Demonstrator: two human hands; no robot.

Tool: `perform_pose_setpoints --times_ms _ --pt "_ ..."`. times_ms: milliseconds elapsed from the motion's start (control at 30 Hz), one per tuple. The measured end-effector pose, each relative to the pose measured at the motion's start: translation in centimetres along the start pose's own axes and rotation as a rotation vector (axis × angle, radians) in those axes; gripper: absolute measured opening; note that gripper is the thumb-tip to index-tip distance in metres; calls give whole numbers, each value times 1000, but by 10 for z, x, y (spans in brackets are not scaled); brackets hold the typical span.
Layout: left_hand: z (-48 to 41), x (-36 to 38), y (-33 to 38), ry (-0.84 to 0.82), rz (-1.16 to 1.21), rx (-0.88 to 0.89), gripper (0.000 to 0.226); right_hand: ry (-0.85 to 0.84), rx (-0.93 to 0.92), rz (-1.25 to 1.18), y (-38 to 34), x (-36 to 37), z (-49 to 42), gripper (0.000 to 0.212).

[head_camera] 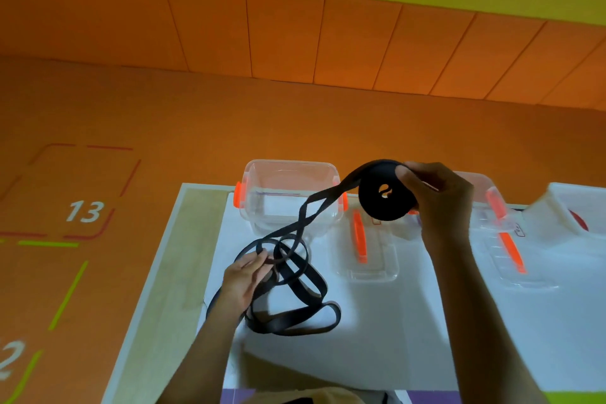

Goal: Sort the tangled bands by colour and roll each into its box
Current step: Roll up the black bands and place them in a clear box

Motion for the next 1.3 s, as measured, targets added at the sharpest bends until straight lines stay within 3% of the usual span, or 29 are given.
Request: perform_pose_setpoints --times_ms 167,367,567,667,800,900,1067,1200,1300 --pt "16 -31 15 -255 -16 -53 18 28 44 45 27 -5 -4 17" --pt "35 -51 32 -411 6 -1 13 31 95 48 49 3 1 14" --pt "31 -80 51 -103 -65 203 30 0 68 45 53 13 6 16" --pt "31 -86 53 -35 -68 230 41 -12 47 75 53 16 8 15" --pt "36 -83 55 -71 -48 233 44 -22 12 102 52 18 9 15" --pt "37 -79 50 -167 55 174 29 -17 29 96 54 19 10 14" --pt "42 -74 39 -311 185 72 38 -19 40 64 54 21 14 18" --pt "38 -76 35 -216 -81 67 29 -92 -48 -42 35 30 12 18" --pt "38 -70 33 -117 -275 42 36 -153 -44 -170 16 40 11 19"
Point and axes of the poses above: each hand's wrist, its own z-axis away from the middle knuckle, its own x-axis out of the palm, y = z × x, the point moved 8 cm from there along -z, towards the middle knuckle, and after that the axes turned 15 degrees about -x, right-handed, at the moved point
